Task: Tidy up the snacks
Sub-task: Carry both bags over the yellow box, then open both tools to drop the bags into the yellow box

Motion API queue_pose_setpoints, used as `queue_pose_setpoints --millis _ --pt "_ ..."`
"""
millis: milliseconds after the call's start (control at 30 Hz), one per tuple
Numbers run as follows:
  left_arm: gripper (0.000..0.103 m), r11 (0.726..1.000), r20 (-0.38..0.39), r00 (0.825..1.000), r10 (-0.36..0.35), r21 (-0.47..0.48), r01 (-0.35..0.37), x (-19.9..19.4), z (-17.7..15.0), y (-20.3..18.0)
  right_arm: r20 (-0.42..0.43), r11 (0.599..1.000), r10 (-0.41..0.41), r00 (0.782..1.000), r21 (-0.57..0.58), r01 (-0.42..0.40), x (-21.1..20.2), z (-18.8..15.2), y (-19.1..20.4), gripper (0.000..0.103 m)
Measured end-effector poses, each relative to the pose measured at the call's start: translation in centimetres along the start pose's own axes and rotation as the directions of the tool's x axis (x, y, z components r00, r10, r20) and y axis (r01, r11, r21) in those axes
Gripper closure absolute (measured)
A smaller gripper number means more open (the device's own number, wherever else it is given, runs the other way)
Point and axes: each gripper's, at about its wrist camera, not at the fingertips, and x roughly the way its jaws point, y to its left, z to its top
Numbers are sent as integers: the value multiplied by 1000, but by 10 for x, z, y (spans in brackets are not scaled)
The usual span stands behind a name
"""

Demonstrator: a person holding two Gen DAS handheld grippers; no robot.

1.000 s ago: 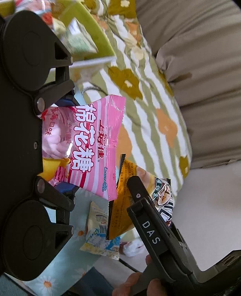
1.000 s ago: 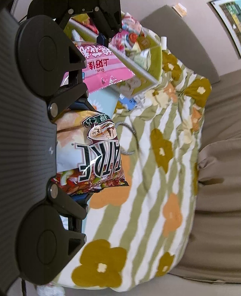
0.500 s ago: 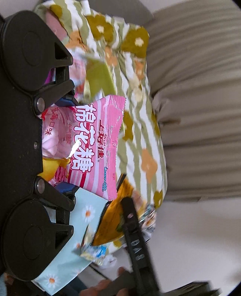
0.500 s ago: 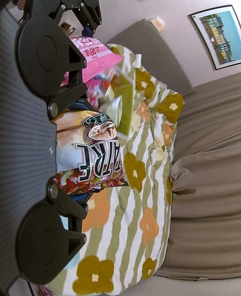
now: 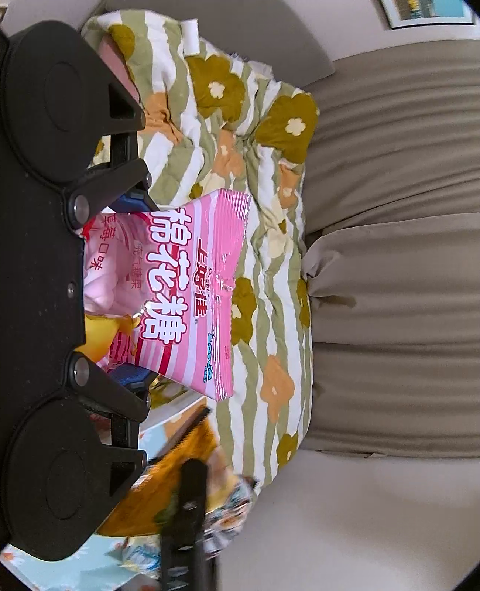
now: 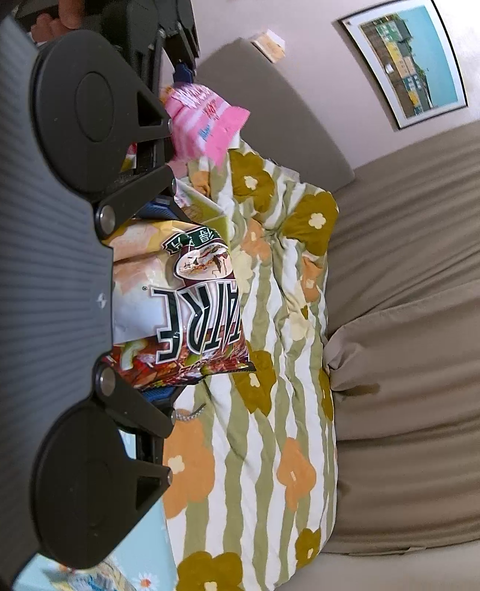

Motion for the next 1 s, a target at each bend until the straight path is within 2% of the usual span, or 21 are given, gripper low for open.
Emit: queue_pose_setpoints --millis 167,267,300,333,467,733,1000 --pt "25 1000 -51 999 -13 -27 12 42 13 19 -33 999 -28 999 20 28 29 3 10 9" --pt "15 998 -93 996 -20 -62 14 64 15 24 -55 999 -40 998 8 41 43 4 12 9" --pt "6 997 -99 995 -13 -79 5 69 13 26 -62 999 -40 997 2 40 48 5 12 9" --pt "2 996 -102 995 -5 -92 -4 68 11 27 -69 999 -41 997 -3 40 52 5 12 9" --pt "0 992 -93 996 -13 -125 1 57 -3 32 -86 999 -48 995 -23 46 63 3 12 9" --pt "0 982 -45 998 52 -180 -59 19 -29 34 -108 999 -48 993 -22 46 77 -5 11 8" --pt "0 973 -43 994 101 -205 -108 8 -38 39 -92 999 -18 996 -52 13 95 -1 26 5"
